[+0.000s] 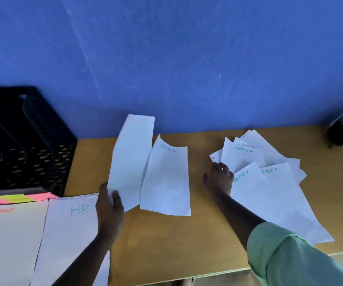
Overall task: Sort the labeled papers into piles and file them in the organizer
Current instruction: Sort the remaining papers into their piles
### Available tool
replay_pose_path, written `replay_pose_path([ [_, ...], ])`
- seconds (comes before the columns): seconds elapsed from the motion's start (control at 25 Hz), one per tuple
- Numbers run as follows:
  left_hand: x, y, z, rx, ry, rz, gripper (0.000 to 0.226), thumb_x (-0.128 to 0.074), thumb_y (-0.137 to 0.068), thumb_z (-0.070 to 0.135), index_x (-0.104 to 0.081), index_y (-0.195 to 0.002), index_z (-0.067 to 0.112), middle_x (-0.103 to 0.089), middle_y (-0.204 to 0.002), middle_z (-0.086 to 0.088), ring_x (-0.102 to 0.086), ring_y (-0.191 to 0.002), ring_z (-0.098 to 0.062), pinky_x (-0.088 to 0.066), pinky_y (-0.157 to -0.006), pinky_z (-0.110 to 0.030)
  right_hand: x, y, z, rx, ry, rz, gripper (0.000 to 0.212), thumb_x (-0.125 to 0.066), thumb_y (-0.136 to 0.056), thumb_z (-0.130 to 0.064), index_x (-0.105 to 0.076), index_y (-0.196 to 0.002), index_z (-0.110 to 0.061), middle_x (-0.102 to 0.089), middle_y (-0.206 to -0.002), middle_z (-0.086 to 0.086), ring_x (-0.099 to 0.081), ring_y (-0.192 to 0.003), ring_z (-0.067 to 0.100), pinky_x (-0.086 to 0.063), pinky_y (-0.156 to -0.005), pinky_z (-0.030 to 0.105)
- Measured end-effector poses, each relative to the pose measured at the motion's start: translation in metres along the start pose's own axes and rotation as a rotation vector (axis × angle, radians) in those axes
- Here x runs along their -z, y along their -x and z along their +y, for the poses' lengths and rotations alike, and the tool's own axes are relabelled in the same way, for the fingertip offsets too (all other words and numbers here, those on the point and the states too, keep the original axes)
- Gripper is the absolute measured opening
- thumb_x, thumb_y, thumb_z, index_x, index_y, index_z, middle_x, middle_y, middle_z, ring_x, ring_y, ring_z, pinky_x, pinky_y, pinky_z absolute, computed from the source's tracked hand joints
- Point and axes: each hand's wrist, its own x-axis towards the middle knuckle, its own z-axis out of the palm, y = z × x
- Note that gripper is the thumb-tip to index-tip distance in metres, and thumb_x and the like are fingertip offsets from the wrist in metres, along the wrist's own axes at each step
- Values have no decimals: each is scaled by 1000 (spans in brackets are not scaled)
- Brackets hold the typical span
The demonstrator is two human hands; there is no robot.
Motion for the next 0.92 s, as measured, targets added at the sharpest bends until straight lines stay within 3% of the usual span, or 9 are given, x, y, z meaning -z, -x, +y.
replay_pose_path([
  [0.2,-6,-2,12,139,230,107,34,-48,-97,4,-51,-127,19,-62,-115,2,-62,-104,-16,-53,-85,-36,24,-4,-28,193,-238,345,35,-61,-92,-7,-70,-126,-8,-73,-117,11,-64,-108,35,-55,-90,43],
  [0.32,-10,-7,16,153,269,102,33,-49,-96,4,-53,-123,21,-63,-113,2,-62,-104,-18,-54,-86,-40,42,-3,-50,301,-441,471,30,-72,-87,0,-76,-116,-4,-74,-114,14,-73,-101,32,-62,-86,41],
  [0.44,-13,-9,15,174,280,51,33,-49,-95,2,-52,-122,22,-62,-110,5,-61,-103,-15,-53,-86,-39,57,6,-77,416,-593,559,28,-73,-85,-5,-77,-113,-7,-73,-116,11,-73,-100,21,-59,-78,20],
  [0.52,-17,-7,12,191,258,-11,36,-49,-94,-2,-51,-123,19,-61,-111,3,-60,-102,-17,-52,-86,-40,64,14,-101,449,-697,533,30,-68,-84,-9,-78,-112,-10,-72,-115,7,-70,-91,11,-47,-74,1],
  [0.56,-19,-4,9,196,238,-48,36,-49,-93,-5,-51,-123,15,-61,-112,-2,-60,-103,-21,-52,-87,-42,65,20,-112,442,-738,490,31,-68,-83,-9,-78,-112,-11,-71,-115,6,-69,-88,10,-45,-72,-2],
  [0.64,-24,4,4,199,228,-120,38,-49,-90,-9,-50,-119,15,-60,-109,-3,-59,-103,-25,-53,-86,-37,62,30,-133,411,-813,363,31,-71,-83,-9,-77,-113,-12,-71,-118,6,-72,-86,11,-51,-74,2],
  [0.72,-27,13,0,265,244,-198,39,-49,-89,-10,-49,-115,20,-61,-103,7,-61,-101,-20,-51,-78,-20,51,39,-147,392,-848,232,33,-74,-85,-11,-75,-118,-14,-70,-123,4,-73,-88,12,-56,-77,9],
  [0.92,-31,31,-12,580,270,-417,37,-54,-94,5,-50,-118,33,-63,-109,12,-60,-104,-11,-47,-72,-20,13,59,-168,346,-819,-6,38,-73,-90,-14,-70,-128,-15,-66,-129,5,-71,-92,11,-48,-81,3],
])
